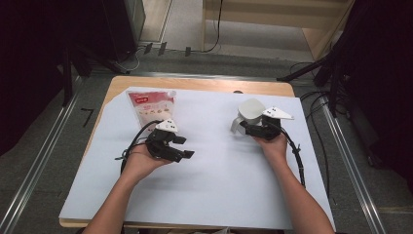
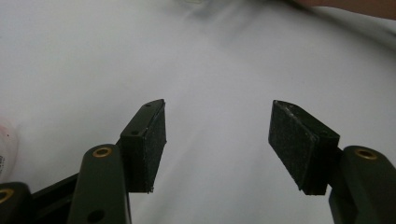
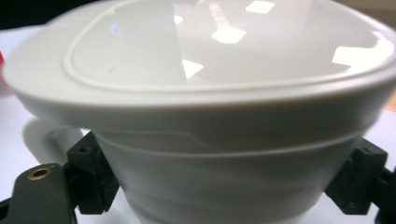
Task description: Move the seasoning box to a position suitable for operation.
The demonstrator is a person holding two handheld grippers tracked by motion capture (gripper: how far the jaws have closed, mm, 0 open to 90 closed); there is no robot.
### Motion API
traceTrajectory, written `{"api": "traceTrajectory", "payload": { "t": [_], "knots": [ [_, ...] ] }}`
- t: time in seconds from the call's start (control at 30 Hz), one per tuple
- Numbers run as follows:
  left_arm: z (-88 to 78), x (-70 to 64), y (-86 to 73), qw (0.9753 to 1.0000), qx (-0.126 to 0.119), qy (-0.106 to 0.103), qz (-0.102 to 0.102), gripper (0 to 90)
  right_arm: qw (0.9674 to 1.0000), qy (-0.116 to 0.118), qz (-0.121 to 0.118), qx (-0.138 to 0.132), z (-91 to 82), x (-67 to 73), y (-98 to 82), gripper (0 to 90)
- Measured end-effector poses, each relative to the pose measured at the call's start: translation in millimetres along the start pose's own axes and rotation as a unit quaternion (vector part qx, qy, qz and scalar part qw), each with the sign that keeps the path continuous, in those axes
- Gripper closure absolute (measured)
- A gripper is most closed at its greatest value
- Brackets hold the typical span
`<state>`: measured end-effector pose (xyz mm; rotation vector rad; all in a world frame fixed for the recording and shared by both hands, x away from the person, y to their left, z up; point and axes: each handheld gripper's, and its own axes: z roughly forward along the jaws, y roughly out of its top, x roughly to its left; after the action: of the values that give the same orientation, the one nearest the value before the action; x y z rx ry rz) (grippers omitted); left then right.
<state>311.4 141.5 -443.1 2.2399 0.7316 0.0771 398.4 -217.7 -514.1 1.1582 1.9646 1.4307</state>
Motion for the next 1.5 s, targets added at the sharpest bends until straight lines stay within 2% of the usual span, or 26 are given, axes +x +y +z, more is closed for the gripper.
{"api": "traceTrajectory", "payload": {
  "t": [0.1,0.23,0.4,0.53,0.6,0.63,0.67,0.87,0.97,1.3,1.5],
  "knots": [
    [-1.4,0.8,0.0,1.0,-0.001,0.001,0.0,37.9,0.9997,-0.022,-0.005,-0.005,-3.4,1.7,2.1,14.8],
    [-1.7,1.9,0.0,1.0,-0.002,-0.001,-0.003,37.9,0.9997,-0.023,-0.001,-0.012,-9.4,3.9,8.3,14.8],
    [-2.5,2.1,0.7,1.0,-0.006,-0.001,-0.006,37.8,0.9998,-0.006,-0.002,-0.018,-18.6,16.1,16.6,14.8],
    [-3.0,3.0,1.1,0.9999,-0.008,-0.003,-0.008,37.8,0.9998,0.011,-0.012,-0.012,-22.8,35.3,15.3,14.8],
    [-3.2,3.1,1.4,0.9999,-0.006,-0.004,-0.009,37.8,0.9997,0.018,-0.014,-0.011,-23.1,44.0,14.3,14.8],
    [-3.1,3.0,1.5,0.9999,-0.007,-0.003,-0.01,37.8,0.9993,0.029,-0.02,-0.008,-22.6,54.0,13.2,14.8],
    [-3.7,3.3,1.8,0.9999,-0.005,-0.004,-0.009,37.8,0.9993,0.029,-0.02,-0.008,-22.6,54.0,13.2,14.8],
    [-5.7,5.5,0.8,0.9999,-0.008,0.0,-0.014,37.8,0.9973,0.056,-0.046,-0.002,-17.0,80.6,8.4,14.8],
    [-5.8,6.2,0.9,0.9998,-0.006,0.001,-0.017,37.9,0.9966,0.071,-0.042,0.001,-14.2,94.9,5.9,14.8],
    [-4.8,7.1,0.7,0.9999,-0.001,-0.001,-0.016,37.9,0.994,0.097,-0.047,0.016,-9.6,117.2,-2.1,14.8],
    [-4.8,7.3,0.7,0.9999,-0.002,-0.001,-0.015,37.9,0.9936,0.098,-0.054,0.017,-7.6,121.1,-11.4,14.7]
  ]
}}
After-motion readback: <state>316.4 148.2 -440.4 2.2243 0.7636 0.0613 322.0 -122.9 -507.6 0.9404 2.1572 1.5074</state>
